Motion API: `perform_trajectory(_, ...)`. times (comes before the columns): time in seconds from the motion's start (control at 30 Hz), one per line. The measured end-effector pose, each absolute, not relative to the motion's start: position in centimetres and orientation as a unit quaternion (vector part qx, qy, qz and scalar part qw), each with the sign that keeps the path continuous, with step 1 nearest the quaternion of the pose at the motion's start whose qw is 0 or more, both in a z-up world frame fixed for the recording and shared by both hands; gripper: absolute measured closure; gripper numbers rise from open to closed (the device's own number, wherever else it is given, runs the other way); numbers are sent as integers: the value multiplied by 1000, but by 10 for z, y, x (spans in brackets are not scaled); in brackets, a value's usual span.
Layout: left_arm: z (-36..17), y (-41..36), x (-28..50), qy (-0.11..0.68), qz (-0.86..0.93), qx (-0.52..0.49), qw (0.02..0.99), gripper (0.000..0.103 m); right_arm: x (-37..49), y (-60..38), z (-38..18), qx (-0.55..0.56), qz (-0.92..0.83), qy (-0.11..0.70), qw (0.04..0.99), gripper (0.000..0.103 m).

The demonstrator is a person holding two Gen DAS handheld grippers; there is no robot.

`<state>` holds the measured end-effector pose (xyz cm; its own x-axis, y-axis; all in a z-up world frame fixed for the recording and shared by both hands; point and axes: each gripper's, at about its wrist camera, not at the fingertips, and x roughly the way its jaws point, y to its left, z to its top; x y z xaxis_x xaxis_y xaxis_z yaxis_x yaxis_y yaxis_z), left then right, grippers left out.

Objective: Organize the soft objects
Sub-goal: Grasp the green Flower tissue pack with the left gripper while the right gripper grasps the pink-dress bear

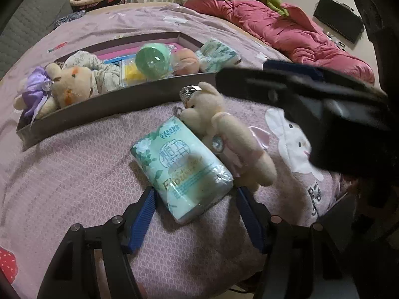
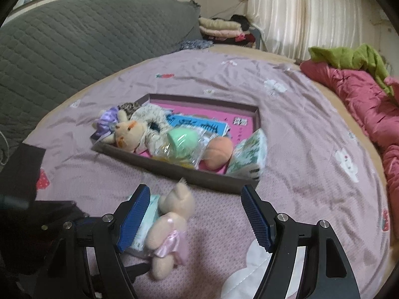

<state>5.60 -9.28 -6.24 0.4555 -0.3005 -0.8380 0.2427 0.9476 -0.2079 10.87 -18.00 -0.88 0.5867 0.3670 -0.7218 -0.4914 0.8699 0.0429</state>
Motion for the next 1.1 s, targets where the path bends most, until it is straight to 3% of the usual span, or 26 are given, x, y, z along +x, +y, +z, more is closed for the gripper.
perform_trajectory(0.27,-65,-78,60,500,-150,-48,852,37,118,-176,-36,-86,237,442,861,26)
perform_trajectory(0.97,-58,-12,71,500,-122,-165,841,37,127,-154,-60,-115,244,477,837,26)
perform_trajectory(1.1,-60,-5,78,501,-126,-199,833,37,128,-149,-67,-120,249,484,831,33)
